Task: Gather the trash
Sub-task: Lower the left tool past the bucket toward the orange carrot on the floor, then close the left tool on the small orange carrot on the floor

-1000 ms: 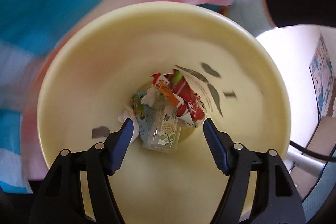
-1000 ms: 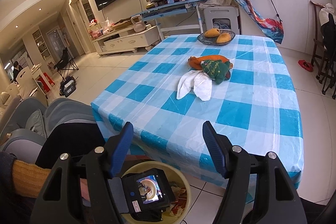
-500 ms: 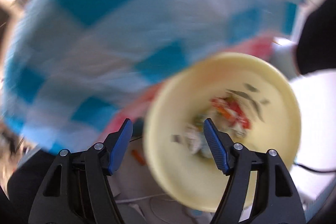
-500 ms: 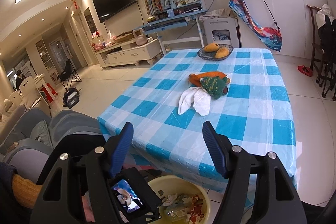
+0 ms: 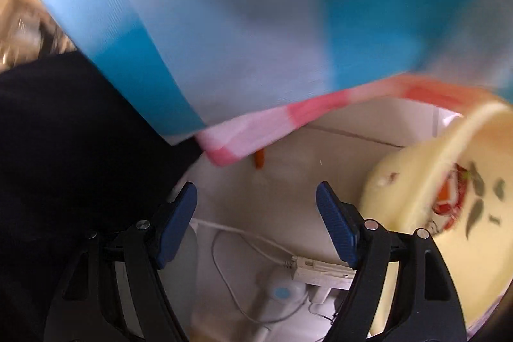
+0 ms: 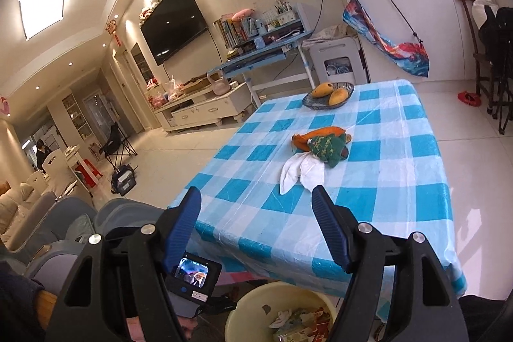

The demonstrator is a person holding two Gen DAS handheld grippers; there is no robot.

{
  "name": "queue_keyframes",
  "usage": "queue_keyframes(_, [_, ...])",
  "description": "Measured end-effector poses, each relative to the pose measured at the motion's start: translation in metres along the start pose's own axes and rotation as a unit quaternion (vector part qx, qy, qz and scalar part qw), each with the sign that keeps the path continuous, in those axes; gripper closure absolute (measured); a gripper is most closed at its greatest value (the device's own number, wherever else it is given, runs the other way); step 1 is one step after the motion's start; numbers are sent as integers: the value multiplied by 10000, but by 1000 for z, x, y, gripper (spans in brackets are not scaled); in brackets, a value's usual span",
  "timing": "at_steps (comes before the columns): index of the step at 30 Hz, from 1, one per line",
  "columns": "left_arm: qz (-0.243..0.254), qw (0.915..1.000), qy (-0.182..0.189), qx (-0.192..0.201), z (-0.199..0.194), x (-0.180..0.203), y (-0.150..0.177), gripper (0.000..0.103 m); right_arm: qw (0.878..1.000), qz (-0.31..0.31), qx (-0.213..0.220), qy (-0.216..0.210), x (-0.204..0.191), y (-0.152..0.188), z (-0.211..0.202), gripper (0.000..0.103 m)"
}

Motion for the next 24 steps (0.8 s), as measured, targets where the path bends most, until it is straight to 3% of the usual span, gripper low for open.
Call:
queue_keyframes(2, [-458, 9974, 398, 397, 6, -5, -13, 9, 9998, -138, -142, -7, -5, 6, 8, 34])
queue_keyframes(5, [-897, 9867, 1278, 458, 22, -4, -23, 6, 9990, -288, -353, -31, -11, 14, 19, 34])
queue_keyframes(7, [-1477, 9780, 1276, 736, 15, -23, -19, 11, 9982, -337, -496, -58, -13, 19, 25, 34])
queue_keyframes(8, [-2063, 9652, 1465, 658, 16, -38, -12, 12, 9978, -325, -564, -91, -13, 22, 28, 34])
queue_keyframes(9, [-2270, 9622, 1369, 632, 15, -48, -8, 12, 9976, -282, -622, -149, -14, 23, 31, 34])
queue_keyframes(13, [-1904, 9774, 850, 337, 31, -42, 0, 12, 9967, -162, -683, -419, -21, 21, 37, 34])
queue_keyframes(18, [-991, 9940, 80, -460, 94, -15, 13, 12, 9955, -130, -849, -399, -15, 31, 36, 34])
queue_keyframes(21, [-432, 9965, -265, -666, 128, -6, 15, 17, 9949, 42, -974, -265, -1, 38, 39, 34])
queue_keyframes(24, [-167, 9977, -241, -610, 142, -1, 7, 18, 9920, 375, -1179, -256, 12, 46, 47, 34])
Point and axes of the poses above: each gripper's, at about its wrist camera, not at the fingertips, and z roughly the way its jaws point, x to its right, y to its underside, the point moved 9 cm from there along z, roughly the way its jaws point, and after that the axes turned 7 degrees about y, right-handed, at the moved point
